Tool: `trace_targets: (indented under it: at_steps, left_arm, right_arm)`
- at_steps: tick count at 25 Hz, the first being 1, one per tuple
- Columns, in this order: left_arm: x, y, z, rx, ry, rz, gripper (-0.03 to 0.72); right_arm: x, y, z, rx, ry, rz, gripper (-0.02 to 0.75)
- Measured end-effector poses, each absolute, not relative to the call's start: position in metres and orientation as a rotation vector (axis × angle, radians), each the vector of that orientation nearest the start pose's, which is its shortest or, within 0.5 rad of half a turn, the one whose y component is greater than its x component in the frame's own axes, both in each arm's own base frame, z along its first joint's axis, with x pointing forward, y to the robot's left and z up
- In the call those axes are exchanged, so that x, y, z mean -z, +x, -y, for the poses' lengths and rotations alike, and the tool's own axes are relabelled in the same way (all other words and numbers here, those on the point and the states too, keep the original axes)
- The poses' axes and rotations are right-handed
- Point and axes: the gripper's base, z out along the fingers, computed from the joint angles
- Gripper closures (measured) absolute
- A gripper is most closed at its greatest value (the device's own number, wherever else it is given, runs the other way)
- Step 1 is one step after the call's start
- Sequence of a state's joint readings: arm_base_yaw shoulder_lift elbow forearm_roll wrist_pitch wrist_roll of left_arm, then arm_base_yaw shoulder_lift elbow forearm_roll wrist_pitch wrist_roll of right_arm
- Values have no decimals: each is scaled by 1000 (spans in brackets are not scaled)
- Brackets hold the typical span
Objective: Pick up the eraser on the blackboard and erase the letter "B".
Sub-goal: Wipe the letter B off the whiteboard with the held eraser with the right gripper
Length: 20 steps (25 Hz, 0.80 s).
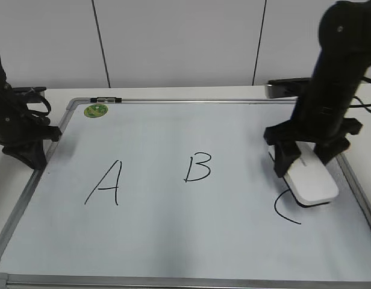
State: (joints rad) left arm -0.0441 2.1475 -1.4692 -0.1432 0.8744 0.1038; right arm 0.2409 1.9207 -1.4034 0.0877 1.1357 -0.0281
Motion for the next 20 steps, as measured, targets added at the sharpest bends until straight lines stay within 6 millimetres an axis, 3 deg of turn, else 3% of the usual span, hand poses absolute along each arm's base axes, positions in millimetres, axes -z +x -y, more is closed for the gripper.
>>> trace_targets:
  at_steps: [10,15,20]
  left_arm:
    - [-127,416,28,176,85,-3027,647]
    - [-127,416,28,179,83,-3027,647]
    - [-127,416,28,180,83,-3027,647]
  right_arm:
    - [-187,423,-156,-138,-501,-3037,235]
    - [-171,443,-180,-76,-543,-2996,235]
    - [-156,445,-199,-42,-596,-3000,235]
